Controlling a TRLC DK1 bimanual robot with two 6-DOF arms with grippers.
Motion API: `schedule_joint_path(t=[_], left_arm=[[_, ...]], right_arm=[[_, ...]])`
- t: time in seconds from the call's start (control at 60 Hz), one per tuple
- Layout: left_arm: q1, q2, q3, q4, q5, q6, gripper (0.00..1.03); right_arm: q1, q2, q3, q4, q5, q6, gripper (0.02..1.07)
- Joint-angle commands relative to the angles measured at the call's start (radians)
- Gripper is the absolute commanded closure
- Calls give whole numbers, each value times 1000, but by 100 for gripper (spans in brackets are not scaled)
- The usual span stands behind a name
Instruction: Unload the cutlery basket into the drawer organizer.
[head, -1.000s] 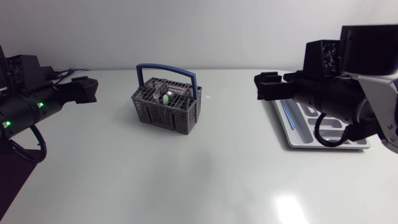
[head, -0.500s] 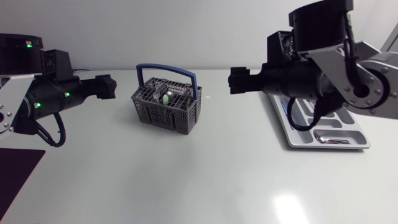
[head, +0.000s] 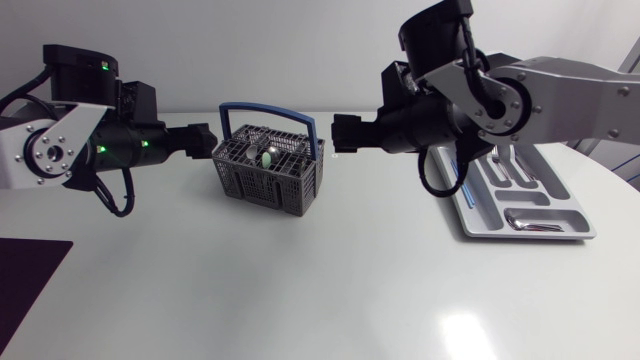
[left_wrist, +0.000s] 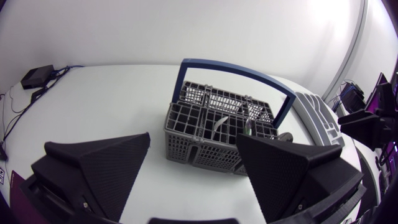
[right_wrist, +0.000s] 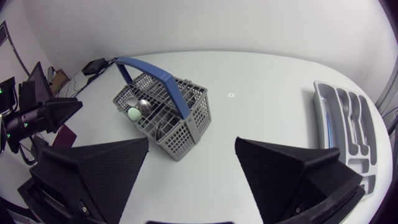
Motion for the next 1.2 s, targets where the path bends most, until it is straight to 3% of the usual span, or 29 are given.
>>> schedule_joint_path(t=[0.0, 0.117, 0.483, 0.7, 1.183], left_arm=[[0, 34, 42, -2, 35, 18, 8], [5, 78, 51, -2, 103, 24, 8], [2, 172, 108, 4, 167, 62, 8], [14, 216, 157, -44, 241, 99, 8], [12, 281, 220, -88, 297, 140, 8]], right_arm=[[19, 33, 44, -17, -13, 41, 7], [28, 84, 84, -29, -33, 58, 12], [54, 249, 211, -98, -57, 79, 17], [56, 329, 276, -112, -57, 87, 26], [71, 446, 375, -129, -85, 102, 45]])
